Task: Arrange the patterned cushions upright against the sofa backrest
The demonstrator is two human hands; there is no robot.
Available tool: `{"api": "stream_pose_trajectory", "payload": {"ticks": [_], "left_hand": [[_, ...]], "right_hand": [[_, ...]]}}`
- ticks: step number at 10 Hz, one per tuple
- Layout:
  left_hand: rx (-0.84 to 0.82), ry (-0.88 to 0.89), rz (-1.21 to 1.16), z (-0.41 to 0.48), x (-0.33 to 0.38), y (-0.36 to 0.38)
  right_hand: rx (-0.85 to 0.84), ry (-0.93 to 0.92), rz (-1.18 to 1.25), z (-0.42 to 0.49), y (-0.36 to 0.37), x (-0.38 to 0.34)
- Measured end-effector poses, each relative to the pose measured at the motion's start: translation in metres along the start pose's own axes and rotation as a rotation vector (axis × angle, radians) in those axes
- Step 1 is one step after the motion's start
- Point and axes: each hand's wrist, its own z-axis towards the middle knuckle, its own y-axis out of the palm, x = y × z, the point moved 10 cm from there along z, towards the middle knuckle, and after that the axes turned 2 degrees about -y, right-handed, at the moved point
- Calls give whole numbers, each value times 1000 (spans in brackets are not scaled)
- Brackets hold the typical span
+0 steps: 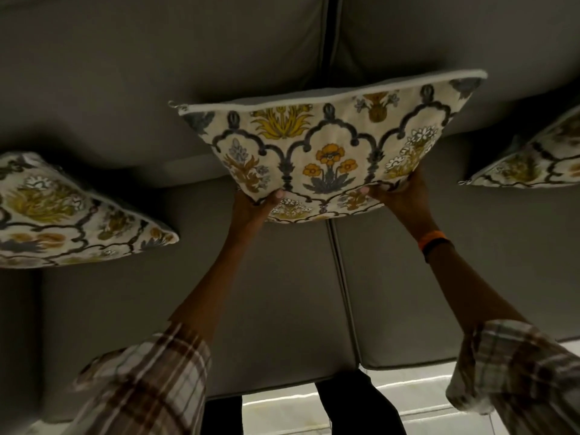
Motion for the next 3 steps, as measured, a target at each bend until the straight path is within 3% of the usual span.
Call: {"api": "stream_pose_trajectory", "payload": {"ticks": [1, 2, 3], "left_hand": [[-20, 17, 34, -5, 8, 2], [10, -6, 132, -23, 8, -17], [48, -66, 498, -71, -9, -66]], "right_hand": [[60, 39, -66, -12, 9, 4], [225, 119, -123, -57, 18, 2], [233, 256, -399, -132, 75, -16]]}}
